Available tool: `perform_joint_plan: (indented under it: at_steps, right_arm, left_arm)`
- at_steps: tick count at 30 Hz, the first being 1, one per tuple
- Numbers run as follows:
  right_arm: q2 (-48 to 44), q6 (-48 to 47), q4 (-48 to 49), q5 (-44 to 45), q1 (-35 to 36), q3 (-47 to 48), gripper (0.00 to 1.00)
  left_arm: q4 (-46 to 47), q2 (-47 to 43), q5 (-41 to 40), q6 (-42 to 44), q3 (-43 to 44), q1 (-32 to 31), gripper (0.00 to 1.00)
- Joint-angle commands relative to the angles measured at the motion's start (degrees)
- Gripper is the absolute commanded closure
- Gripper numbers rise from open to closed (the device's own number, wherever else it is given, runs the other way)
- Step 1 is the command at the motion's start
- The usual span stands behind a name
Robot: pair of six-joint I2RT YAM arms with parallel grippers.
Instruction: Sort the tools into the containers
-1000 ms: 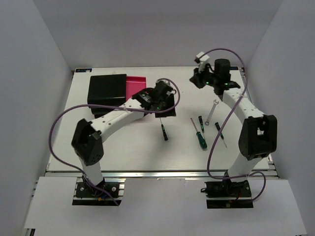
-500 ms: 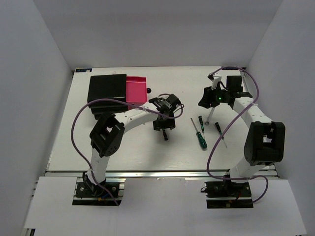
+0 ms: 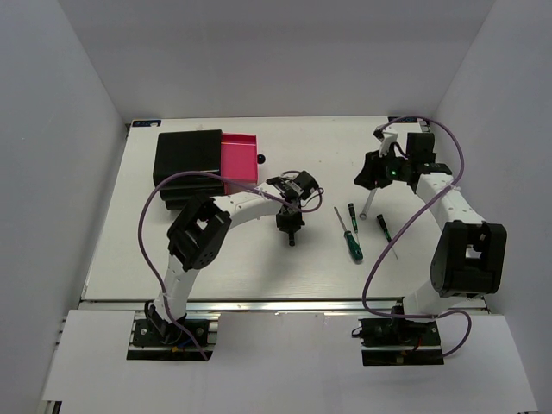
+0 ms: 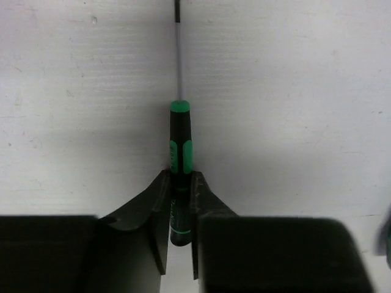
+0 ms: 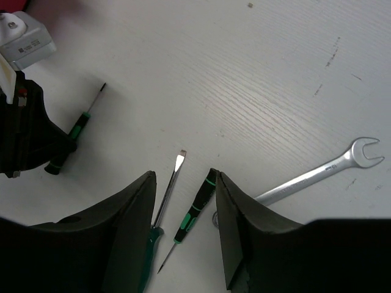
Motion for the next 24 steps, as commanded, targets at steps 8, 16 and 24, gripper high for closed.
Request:
perform_joint_plan:
  at_steps: [8,16,24]
  right_arm:
    - [-3.53,-0.97,-1.56,-0.7,-2.58,-0.43,0.5]
    - [-4.32,-0.88,-1.29,-0.53,-2.93,-0.86,0.5]
    - [-5.2,-1.31,-1.29,-2.28,-2.93,-2.36,0.54]
  left_arm:
    - [-4.27,-0.42,-2.04,9.48,8.15,0.72,1.0]
    - [-13.59,-1.39,-8.45,21.19,30.22,2.21,1.0]
    - [-11.25,-7.44,-13.38,24.61,30.96,13.71,1.0]
